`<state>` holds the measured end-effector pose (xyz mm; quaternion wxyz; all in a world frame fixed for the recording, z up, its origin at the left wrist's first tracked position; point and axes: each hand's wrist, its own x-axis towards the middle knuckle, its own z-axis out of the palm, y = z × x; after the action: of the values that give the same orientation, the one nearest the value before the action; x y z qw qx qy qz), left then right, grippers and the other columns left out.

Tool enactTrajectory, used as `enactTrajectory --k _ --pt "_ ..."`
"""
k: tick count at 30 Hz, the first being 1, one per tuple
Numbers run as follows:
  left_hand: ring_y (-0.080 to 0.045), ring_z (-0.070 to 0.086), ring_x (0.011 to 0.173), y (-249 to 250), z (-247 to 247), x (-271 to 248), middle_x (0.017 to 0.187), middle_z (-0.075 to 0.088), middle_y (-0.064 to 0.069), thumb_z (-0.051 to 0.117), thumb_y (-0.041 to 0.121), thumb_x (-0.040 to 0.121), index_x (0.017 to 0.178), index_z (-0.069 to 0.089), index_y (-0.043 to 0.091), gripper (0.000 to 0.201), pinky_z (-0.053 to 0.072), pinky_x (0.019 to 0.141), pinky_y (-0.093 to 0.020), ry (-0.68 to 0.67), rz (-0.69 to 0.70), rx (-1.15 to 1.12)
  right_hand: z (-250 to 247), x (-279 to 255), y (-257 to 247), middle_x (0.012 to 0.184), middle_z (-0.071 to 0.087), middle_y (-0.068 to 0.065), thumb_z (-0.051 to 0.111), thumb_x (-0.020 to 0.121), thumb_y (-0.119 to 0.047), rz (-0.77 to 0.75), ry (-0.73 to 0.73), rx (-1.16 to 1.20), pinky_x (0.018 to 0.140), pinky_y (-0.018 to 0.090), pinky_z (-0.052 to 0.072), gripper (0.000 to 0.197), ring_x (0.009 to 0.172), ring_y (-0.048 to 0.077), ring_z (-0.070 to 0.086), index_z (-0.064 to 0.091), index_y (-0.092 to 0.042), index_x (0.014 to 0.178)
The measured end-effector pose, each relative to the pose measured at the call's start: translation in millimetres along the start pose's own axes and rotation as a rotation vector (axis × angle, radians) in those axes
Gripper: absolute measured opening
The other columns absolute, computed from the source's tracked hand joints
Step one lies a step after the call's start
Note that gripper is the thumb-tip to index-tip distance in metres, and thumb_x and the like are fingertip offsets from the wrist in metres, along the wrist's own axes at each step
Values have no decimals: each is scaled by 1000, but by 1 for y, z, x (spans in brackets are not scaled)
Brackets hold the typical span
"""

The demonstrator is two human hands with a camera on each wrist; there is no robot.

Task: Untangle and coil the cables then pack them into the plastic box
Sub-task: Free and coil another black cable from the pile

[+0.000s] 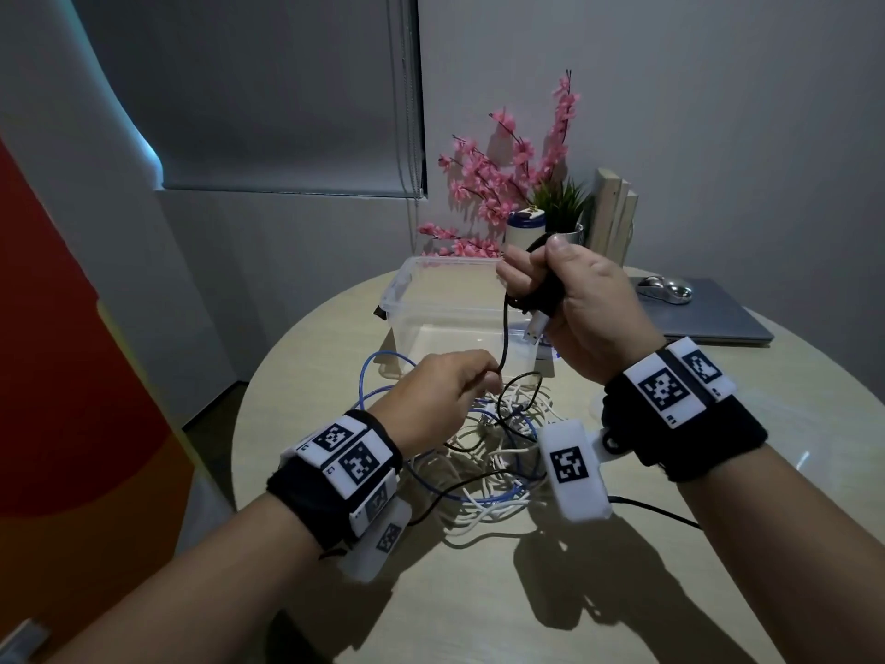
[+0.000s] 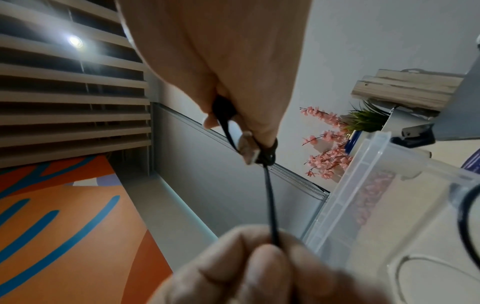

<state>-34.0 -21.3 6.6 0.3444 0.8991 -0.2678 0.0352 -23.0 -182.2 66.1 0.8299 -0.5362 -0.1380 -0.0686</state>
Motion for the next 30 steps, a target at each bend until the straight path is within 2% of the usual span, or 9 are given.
enactTrajectory --k 3,6,10,15,17,21,26,28,30 --pt "-8 56 65 8 -5 -2 68 58 8 45 24 100 93 63 16 21 45 65 -23 -10 14 -44 -2 -4 6 75 51 6 39 101 -14 -33 -5 -156 95 67 34 27 66 19 44 54 -10 79" --pt "-11 53 67 12 -12 -3 74 61 5 49 26 98 99 66 18 18 43 65 -26 -77 41 -27 -2 -6 6 85 54 25 48 98 -15 -77 76 -361 66 51 46 20 64 40 39 61 -11 84" --pt "-5 57 80 17 -15 -6 94 65 4 53 24 97 118 63 20 24 43 72 -14 -236 53 -50 -6 -1 6 71 45 7 58 92 -12 -137 155 -412 58 21 34 23 62 12 39 62 10 92" --pt "-3 58 106 17 -13 -9 116 66 9 51 23 98 124 62 27 28 43 95 -20 -408 80 13 -10 4 7 83 61 15 51 96 -10 -69 264 -317 57 23 42 18 68 14 54 57 -11 80" --pt "-7 59 105 17 -12 -9 116 66 9 51 26 98 125 61 32 29 45 95 -25 -457 84 85 -12 4 5 87 67 15 48 97 -9 -45 292 -260 62 23 45 17 66 10 60 54 -12 81" --pt "-16 61 105 15 -18 -10 112 68 7 52 35 96 120 60 43 27 48 94 -39 -495 52 85 -13 3 5 89 65 12 45 98 -8 -21 282 -206 64 28 44 14 89 24 57 50 -11 85" --pt "3 60 93 19 -39 -6 100 69 13 54 15 96 110 68 26 23 44 86 -11 -385 88 -148 -21 5 14 85 56 7 44 99 -16 -42 206 -535 66 35 46 12 75 20 53 50 -19 89" --pt "1 56 74 21 -44 -2 82 64 18 52 10 96 101 68 26 23 46 77 -14 -189 131 -258 -23 4 16 95 65 10 41 100 -19 -48 138 -678 74 43 51 11 86 27 64 49 -21 92" --pt "-4 49 63 20 -45 5 65 57 18 49 8 97 95 67 26 25 46 67 -19 55 124 -366 -20 0 15 91 69 6 37 101 -18 -21 52 -717 64 36 50 11 85 21 68 46 -18 95"
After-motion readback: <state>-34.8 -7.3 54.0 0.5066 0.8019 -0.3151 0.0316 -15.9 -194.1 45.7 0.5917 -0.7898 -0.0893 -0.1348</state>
